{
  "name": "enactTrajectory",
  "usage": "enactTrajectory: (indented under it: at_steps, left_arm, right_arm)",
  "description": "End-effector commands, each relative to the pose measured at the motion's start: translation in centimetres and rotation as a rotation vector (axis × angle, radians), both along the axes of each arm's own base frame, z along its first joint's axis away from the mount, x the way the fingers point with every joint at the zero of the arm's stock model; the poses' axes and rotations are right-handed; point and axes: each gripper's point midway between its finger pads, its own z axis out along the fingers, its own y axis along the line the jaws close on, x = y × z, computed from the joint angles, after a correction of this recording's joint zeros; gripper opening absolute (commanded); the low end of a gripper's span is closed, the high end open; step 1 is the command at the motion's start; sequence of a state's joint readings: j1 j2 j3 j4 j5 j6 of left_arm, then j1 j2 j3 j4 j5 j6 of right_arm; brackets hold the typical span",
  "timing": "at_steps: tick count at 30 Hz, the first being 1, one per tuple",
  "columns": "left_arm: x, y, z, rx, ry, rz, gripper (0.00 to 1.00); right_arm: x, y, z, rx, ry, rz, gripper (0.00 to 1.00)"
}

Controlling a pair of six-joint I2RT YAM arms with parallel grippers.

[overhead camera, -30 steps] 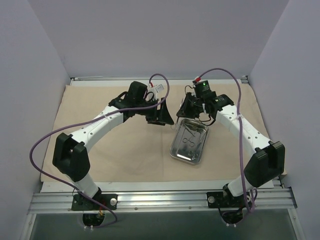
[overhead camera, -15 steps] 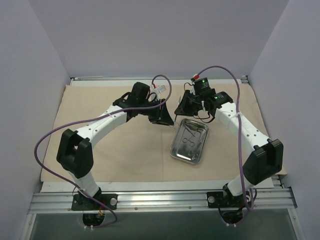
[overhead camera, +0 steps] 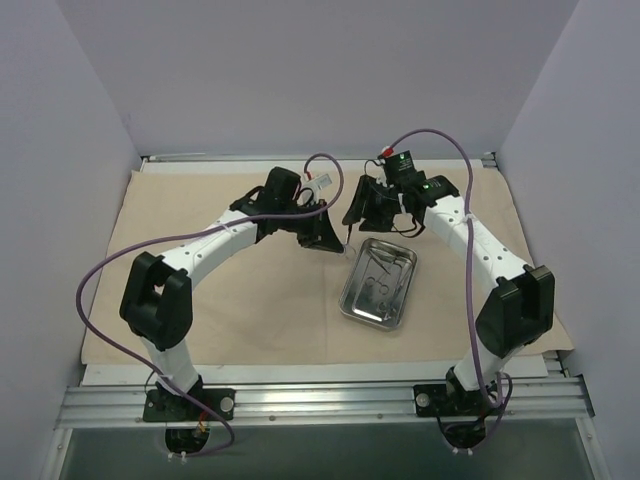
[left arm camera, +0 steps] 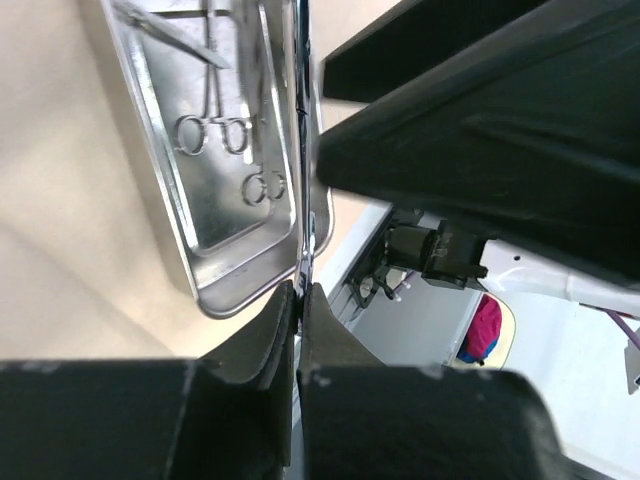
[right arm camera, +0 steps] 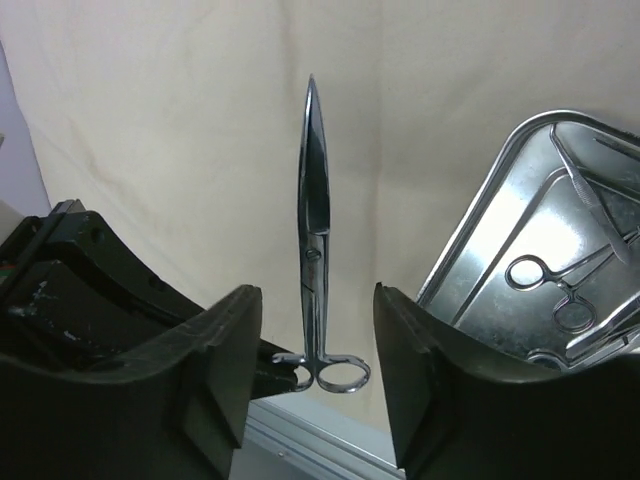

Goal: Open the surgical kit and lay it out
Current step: Place the medical item in the surgical kit.

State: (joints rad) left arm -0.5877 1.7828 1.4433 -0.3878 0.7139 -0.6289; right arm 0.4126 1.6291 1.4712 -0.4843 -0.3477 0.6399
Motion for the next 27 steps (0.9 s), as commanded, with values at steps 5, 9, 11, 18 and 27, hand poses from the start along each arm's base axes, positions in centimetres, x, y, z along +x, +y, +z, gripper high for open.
enactTrajectory:
  at_steps: [5,9,11,18,27]
  left_arm:
    - [4.8,7.6,-1.7,0.138,-0.073,0.086,0.02]
    - [7.1,12.3,-3.6,0.233,-0.072,0.118,0.02]
    - [7.7,13.7,-4.3,0.237,-0.054,0.130,0.02]
    - [10.2,17.7,-7.4,0.252,-0.016,0.171,0.02]
    - [12.4,18.3,-10.4,0.208,0.042,0.178,0.02]
  right_arm:
    - [3.0,-4.1,2.3,-0.060,-0.069,-0.055,0.60]
    - [3.1,-6.0,0.9,-0.107,-0.023,-0.071,0.61]
    - [3.0,-6.3,0.3,-0.116,-0.006,-0.071,0.61]
    - [2.5,-6.1,-1.8,-0.118,0.060,-0.062,0.61]
    - [2.2,-6.3,-3.3,-0.143,0.103,-0.047,0.61]
